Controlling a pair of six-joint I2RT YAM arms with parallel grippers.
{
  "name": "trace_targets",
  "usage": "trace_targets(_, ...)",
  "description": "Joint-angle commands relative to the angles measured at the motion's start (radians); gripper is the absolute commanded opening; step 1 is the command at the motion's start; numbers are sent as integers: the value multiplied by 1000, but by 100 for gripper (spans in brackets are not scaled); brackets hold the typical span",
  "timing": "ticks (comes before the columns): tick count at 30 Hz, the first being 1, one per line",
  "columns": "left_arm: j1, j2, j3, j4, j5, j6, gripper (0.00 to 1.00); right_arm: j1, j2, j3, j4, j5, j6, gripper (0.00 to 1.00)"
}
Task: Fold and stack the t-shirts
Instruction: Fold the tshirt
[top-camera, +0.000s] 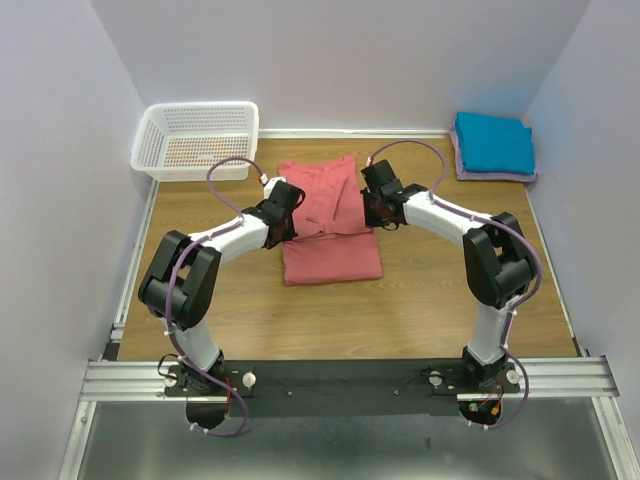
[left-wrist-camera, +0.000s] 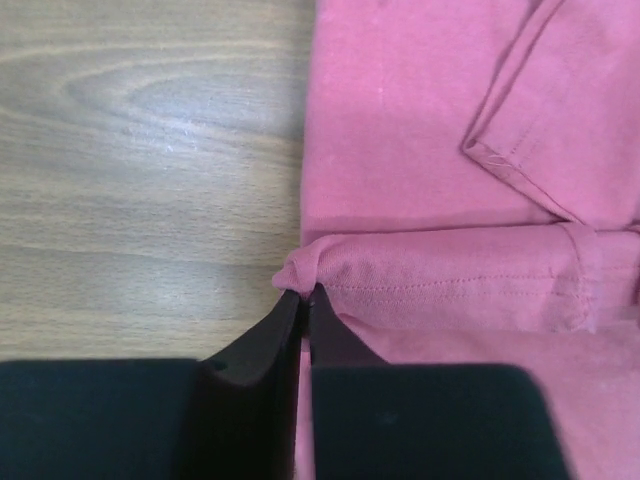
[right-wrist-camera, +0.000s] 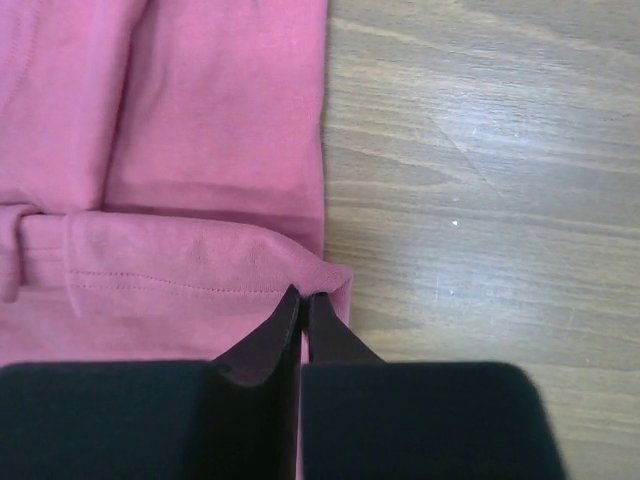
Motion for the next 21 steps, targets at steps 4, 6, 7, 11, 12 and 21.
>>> trace_targets(4,9,-22,11,15,-52,16,38,-10,-5,38,35,-28,-32,39)
trace_targets(6,9,-66,10,-1,-53,15,50,-8,-28,35,36,-47,-44,43)
trace_targets(7,8,-83,10,-11,-53,9,54,-10,-55,25,35,-65,-44,43)
trace_targets(11,-12,-183,0,-59,-39,-28,59,1,-109,-14,50,-142,-26,43)
trace_targets(12,-41,-221,-6,-70,-33,-51,59,12,-123,-24,70,-183,-14,43)
trace_targets(21,-221,-294,-180,11,80,-178,51,88,-111,-116,184,-291,66,41)
